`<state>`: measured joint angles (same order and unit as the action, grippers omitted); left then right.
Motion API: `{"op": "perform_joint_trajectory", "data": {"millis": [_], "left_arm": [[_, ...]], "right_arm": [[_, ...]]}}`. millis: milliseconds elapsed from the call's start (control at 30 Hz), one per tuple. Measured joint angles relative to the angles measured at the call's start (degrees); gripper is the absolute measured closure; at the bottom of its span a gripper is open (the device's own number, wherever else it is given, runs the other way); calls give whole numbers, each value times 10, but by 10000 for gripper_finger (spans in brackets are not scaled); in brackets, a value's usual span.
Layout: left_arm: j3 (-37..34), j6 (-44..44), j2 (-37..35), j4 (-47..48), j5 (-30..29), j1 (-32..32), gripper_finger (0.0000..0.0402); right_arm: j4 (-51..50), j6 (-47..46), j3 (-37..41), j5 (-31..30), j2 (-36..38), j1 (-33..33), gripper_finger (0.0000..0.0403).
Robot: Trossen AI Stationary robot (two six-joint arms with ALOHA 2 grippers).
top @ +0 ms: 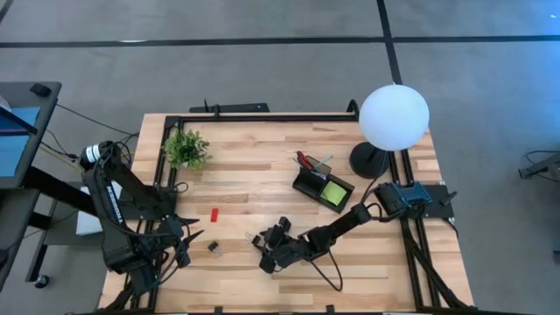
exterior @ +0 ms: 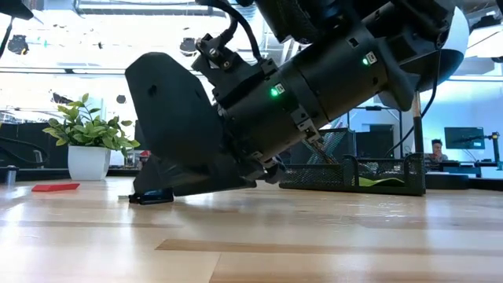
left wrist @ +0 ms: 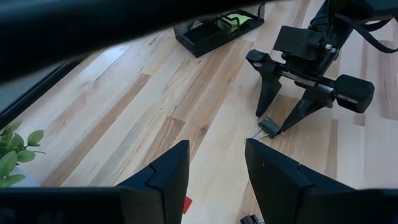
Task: Pick and place office supplies into organizer
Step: Put the right black binder clip into the desk organizer
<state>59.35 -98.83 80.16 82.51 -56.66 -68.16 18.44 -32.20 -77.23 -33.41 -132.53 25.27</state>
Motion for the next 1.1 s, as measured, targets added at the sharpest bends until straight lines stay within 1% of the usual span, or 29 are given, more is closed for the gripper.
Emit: {"op": "perform_joint_trajectory", "data": {"millis": [133,233,367,667,933,1100], "left_arm": [[0,0,0,0,0,0,248],[0,0,0,0,0,0,248],[0,0,0,0,0,0,248],[0,0,0,-1,0,0,248],[0,1,0,-1,0,0,248],[0,6,0,-6,0,0,248]], "right_arm": [[-2,25,0,0,0,-1,188],[-20,27,0,-3,0,-2,188],[-39,19,-1,-23,0,-2,188],[-48,23,-1,-25,1,-2,188],[1,22,0,-25,0,-3,188],[9,22,0,-25,0,-3,188]]}}
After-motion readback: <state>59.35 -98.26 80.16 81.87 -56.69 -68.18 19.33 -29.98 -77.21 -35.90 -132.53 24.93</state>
